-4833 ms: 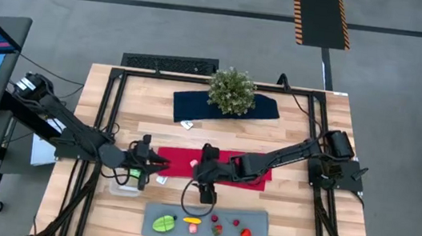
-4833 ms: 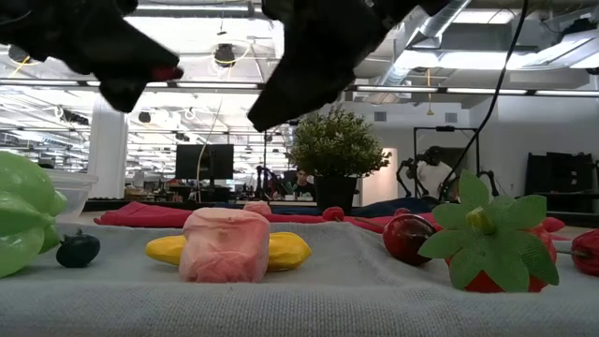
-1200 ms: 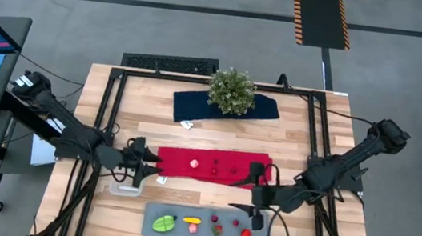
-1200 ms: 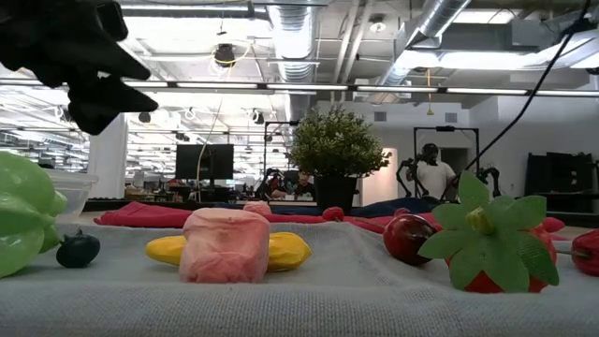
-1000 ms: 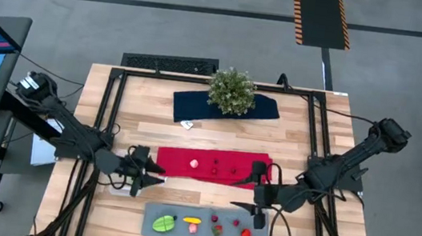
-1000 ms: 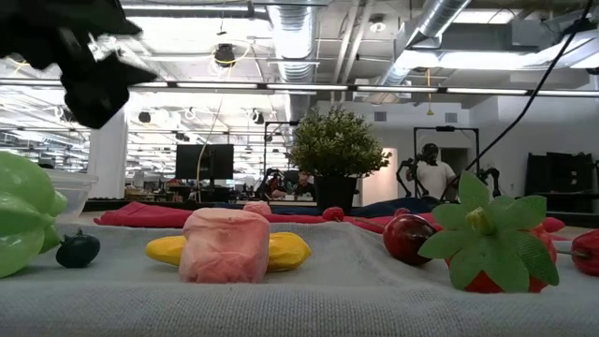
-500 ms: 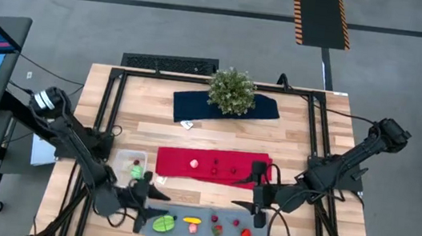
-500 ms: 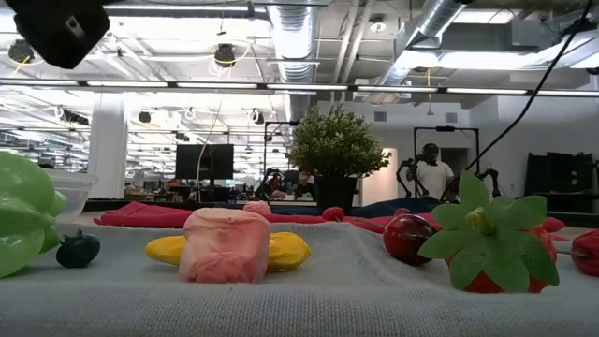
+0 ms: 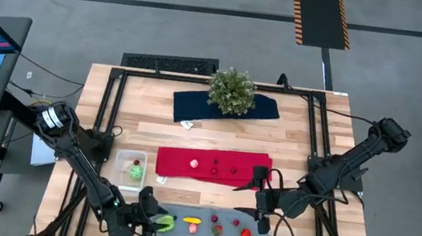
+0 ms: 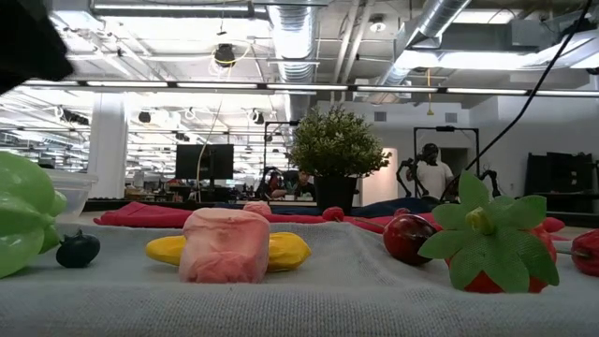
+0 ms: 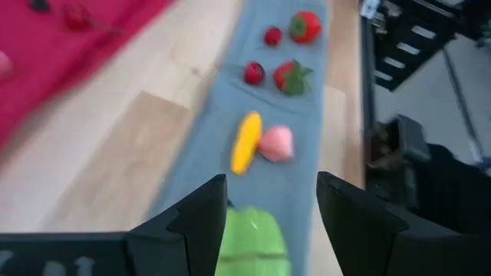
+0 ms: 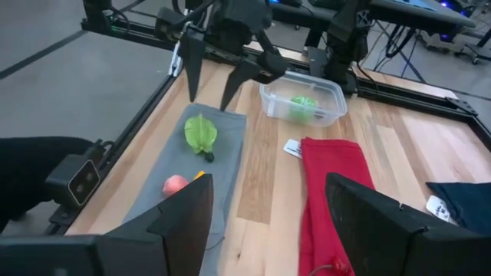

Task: Pick and placing Produce into tupperware

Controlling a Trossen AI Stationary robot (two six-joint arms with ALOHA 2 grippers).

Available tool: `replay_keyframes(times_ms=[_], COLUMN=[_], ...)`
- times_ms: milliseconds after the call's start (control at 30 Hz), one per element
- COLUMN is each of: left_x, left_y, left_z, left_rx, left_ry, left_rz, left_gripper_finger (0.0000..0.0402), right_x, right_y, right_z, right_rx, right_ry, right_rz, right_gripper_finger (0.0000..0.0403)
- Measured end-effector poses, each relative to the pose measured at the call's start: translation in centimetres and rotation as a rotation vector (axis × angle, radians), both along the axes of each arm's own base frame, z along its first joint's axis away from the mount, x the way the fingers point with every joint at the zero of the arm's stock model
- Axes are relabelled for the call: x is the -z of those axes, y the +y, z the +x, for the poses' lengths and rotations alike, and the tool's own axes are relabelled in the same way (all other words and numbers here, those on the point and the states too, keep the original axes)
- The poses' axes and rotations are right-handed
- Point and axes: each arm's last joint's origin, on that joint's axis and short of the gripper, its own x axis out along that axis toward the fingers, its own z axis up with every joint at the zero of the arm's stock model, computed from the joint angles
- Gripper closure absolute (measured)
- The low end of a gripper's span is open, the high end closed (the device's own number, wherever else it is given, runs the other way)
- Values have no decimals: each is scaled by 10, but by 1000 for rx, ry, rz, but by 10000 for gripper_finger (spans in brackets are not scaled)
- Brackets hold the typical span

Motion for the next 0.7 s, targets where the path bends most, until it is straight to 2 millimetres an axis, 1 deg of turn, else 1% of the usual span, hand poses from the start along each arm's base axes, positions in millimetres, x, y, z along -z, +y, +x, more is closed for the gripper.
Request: replay_keyframes(times_ms=[200, 300, 467, 567, 700], left_x=[-1, 8, 20, 23, 25], left_y=[-7, -13, -14, -13, -10], left_z=[-7, -9, -8, -8, -9], left_rx=[7, 9, -33, -56, -74], left_ry=[-10, 28, 66, 80, 92], left_rz=[-41, -94, -142, -147, -115], left_gripper_finger=[209, 209, 208, 197, 170], right_x=[0, -1, -1, -1, 0], right_y=[0, 0, 0, 0, 0], right_z=[0, 0, 1, 1, 1], right_rx=[2, 2, 2, 3, 5], right_ry=[-3, -6, -6, -5, -4], right_rz=[4, 6, 7, 9, 15], right_gripper_finger=[128, 128, 128, 128, 128])
